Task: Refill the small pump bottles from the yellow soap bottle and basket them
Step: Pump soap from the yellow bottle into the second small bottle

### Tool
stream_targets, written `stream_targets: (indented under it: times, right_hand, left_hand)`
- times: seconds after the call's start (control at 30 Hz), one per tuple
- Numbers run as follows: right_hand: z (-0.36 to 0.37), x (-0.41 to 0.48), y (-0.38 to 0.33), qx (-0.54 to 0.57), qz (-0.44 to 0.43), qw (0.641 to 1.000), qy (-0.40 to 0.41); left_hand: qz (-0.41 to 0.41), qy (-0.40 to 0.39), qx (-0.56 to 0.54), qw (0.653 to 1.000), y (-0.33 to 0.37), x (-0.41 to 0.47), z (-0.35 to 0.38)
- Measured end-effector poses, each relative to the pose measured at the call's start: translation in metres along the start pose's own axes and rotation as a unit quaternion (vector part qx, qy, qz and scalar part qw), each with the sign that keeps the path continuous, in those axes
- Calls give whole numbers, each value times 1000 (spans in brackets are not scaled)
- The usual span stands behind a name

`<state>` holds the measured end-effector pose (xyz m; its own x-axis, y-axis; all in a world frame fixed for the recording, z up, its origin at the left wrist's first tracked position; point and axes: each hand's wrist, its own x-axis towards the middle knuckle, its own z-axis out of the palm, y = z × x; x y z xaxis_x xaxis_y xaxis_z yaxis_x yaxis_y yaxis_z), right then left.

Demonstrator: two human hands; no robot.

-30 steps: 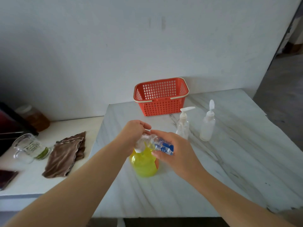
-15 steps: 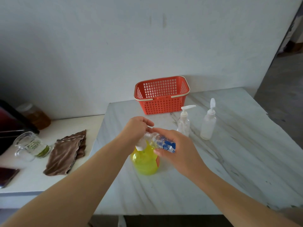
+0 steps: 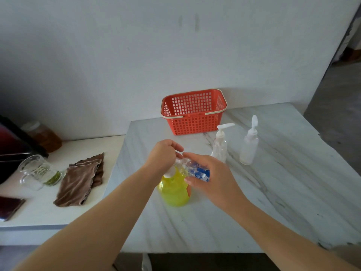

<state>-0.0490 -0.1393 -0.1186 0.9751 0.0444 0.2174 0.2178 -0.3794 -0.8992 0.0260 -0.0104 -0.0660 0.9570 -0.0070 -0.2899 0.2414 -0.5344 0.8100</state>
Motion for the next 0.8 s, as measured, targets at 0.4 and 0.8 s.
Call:
stream_targets:
  times: [0.4,0.8]
  right_hand:
    - [-1,3,2,4,-2,1000,0]
    - [-2,5,-1,-12,-11,1000,-2]
  left_hand:
    - [-1,-19,-11,1000,1,3,-2]
    - [-3,-38,-22,999,7,-4,-8]
